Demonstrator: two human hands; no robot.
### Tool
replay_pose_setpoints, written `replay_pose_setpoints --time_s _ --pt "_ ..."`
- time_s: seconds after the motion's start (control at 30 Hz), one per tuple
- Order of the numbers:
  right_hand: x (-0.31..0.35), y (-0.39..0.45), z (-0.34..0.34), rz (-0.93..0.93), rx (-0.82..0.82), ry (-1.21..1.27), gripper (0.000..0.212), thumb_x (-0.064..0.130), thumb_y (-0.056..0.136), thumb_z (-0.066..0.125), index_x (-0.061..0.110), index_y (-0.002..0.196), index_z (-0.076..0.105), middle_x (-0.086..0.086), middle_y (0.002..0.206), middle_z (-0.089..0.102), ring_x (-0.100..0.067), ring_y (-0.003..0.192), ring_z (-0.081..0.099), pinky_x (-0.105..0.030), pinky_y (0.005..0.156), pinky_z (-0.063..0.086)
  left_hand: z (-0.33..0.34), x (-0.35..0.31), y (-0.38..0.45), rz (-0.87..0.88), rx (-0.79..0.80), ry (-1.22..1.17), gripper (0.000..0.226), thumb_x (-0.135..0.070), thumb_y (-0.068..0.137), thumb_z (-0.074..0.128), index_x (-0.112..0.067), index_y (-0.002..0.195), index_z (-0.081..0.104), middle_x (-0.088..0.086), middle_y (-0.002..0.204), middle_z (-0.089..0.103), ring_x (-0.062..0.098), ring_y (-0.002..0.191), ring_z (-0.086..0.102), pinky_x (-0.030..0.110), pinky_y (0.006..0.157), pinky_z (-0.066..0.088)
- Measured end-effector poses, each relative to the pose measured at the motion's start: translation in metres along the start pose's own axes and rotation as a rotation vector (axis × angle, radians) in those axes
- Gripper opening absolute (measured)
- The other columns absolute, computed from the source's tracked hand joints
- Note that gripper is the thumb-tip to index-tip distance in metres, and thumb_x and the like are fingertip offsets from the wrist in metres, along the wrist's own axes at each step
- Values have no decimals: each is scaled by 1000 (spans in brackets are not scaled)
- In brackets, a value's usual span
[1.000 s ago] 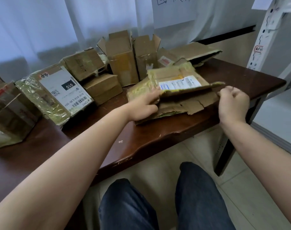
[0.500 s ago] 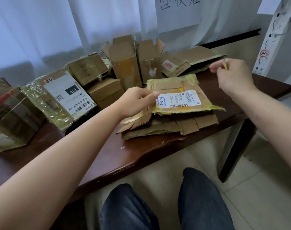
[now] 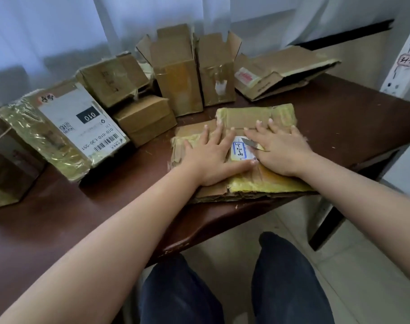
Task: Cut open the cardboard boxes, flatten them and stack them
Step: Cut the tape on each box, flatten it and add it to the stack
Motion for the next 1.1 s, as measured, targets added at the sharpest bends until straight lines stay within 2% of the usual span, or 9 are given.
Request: replay_pose_setpoints --time_s 0.17,0.33,0.4,0.47,0.6,0.77,0.87,1.0,1.1 --pt "0 5 2 1 -8 -17 53 49 99 25 40 150 17 3 161 8 -22 148 4 -57 116 8 1 0 4 1 0 17 99 -87 73 33 -35 153 9 -5 163 3 25 149 0 70 109 5" --pt "-6 8 -12 9 3 52 52 47 101 25 34 151 20 4 161 7 -23 148 2 -61 113 5 -10 0 -3 43 78 -127 101 -88 72 34 -38 153 -1 -8 161 -12 23 148 -15 68 111 -3" --pt "-20 13 -17 35 -20 -12 53 46 101 25 33 152 16 5 161 3 -24 148 -2 -66 110 0 -13 1 -4 80 109 -96 104 -89 68 33 -41 152 -6 -11 159 -21 24 146 -22 69 110 -5" --pt "-30 15 -13 59 0 30 54 47 101 25 35 152 13 7 161 2 -22 148 -3 -67 110 3 -9 5 -4 98 115 -29 106 -92 64 30 -43 151 -7 -12 158 -22 24 145 -24 73 108 -5" --pt "-32 20 -6 72 -14 83 53 45 101 30 33 151 20 6 161 11 -23 148 5 -61 113 14 2 5 1 98 37 46 110 -95 58 22 -42 151 -2 -7 162 -11 27 148 -12 75 106 3" --pt "-20 28 -10 63 -149 -95 43 38 99 34 20 136 43 -9 146 41 -36 133 33 -55 106 28 3 2 10 98 -8 102 108 -90 58 14 -36 151 6 1 161 4 33 147 3 77 103 12" --pt "-17 22 -11 70 -174 -59 44 37 98 34 20 138 43 -10 145 41 -35 133 33 -51 107 28 4 2 6 90 -7 70 106 -90 59 14 -39 151 6 -1 162 1 32 148 0 76 104 10" --pt "-10 4 -28 40 -263 -22 51 29 97 40 20 147 31 -11 154 30 -30 143 21 -44 116 16 -8 -1 -4 88 -58 134 99 -90 66 18 -42 152 3 -2 163 -6 32 148 -11 75 106 1" --pt "-11 -20 -55 28 -372 -2 48 17 95 44 15 143 37 -9 151 35 -27 140 26 -40 111 27 -30 -11 -13 113 -148 204 92 -86 76 19 -39 153 3 -1 163 -5 29 148 -12 73 108 0"
Point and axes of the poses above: each hand's wrist, its own y-axis towards the middle knuckle, its own z-axis out of the palm, x = y × z, the point moved 10 cm from there along y, towards the middle knuckle
